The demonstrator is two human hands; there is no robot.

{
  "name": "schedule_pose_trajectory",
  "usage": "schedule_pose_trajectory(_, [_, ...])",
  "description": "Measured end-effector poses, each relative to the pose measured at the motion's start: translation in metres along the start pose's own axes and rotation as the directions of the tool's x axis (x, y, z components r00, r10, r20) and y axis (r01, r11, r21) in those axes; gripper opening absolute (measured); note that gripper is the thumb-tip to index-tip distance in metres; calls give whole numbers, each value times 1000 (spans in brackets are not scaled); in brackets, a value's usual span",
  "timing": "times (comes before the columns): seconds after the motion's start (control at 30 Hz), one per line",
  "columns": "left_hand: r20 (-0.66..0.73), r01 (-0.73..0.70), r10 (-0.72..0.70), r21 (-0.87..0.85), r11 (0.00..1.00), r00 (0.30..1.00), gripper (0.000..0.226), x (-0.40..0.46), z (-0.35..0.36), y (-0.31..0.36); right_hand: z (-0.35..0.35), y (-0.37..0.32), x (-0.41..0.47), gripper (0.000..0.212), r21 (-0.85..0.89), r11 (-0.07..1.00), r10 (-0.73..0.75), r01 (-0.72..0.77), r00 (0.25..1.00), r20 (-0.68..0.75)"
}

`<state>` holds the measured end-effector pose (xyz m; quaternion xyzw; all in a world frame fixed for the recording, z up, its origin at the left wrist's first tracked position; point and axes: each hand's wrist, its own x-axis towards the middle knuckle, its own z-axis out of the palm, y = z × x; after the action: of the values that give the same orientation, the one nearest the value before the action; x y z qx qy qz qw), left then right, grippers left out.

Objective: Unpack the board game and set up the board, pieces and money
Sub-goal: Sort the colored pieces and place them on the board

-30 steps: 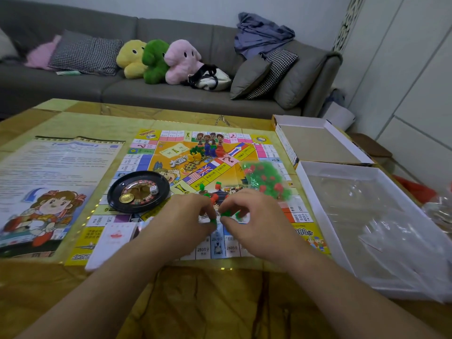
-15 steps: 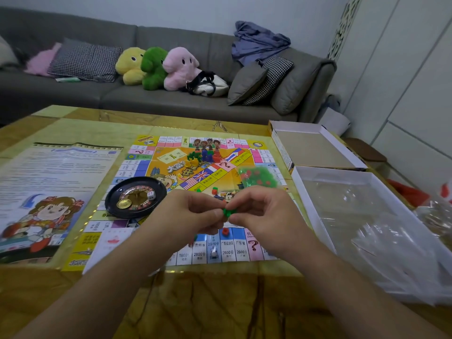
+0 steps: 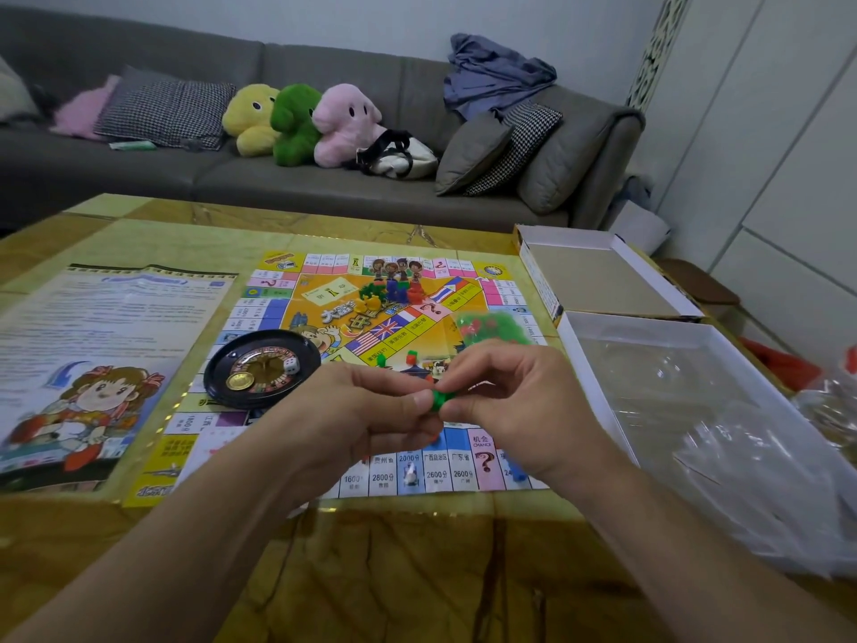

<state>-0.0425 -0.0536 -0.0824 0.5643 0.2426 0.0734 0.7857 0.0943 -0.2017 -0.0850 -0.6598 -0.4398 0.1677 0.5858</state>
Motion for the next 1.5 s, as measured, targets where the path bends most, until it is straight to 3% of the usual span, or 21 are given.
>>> schedule_pose_trajectory(0.17, [28,6,-4,-67,998,1000,31,-3,5,-1,-3,-4,2,29,75,997,-6,5,1000,8])
schedule_pose_trajectory(0.3, [16,9,-8,-56,998,1000,30,-5,8,1,-4,-7,1,32,-4,1000,17,-17,1000,12])
schedule_pose_trajectory(0.43, [-12,5,-5,-56,998,1000,15,-5,13,5,-1,-9,1,34,-34,998,54,-54,998,-21])
schedule_pose_trajectory(0.57, [26,-5,4,54,999,1000,26,-8,11,8,-4,-10,-2,29,-43,993,108,-108,994,0])
schedule_pose_trajectory(0.77, [29,-40,34,262,964,999,9,-13,11,12,-8,-16,-4,31,-110,986,131,-122,988,87])
schedule_pose_trajectory(0.93, [-13,-61,62,93,994,998,19,-11,11,11,-8,-15,-1,25,-107,994,25,-25,1000,-1])
schedule_pose_trajectory(1.1, [-36,-70,71,27,997,997,26,-12,11,8,-3,-14,-4,24,-115,991,-73,66,996,-50])
schedule_pose_trajectory(1.27, [-9,-30,31,55,998,999,20,-13,10,10,-8,-23,-5,22,-137,989,-54,56,998,19])
schedule_pose_trajectory(1.5, [96,0,-38,370,929,995,14,-18,6,17,-12,-31,-9,30,-164,982,137,-99,960,246])
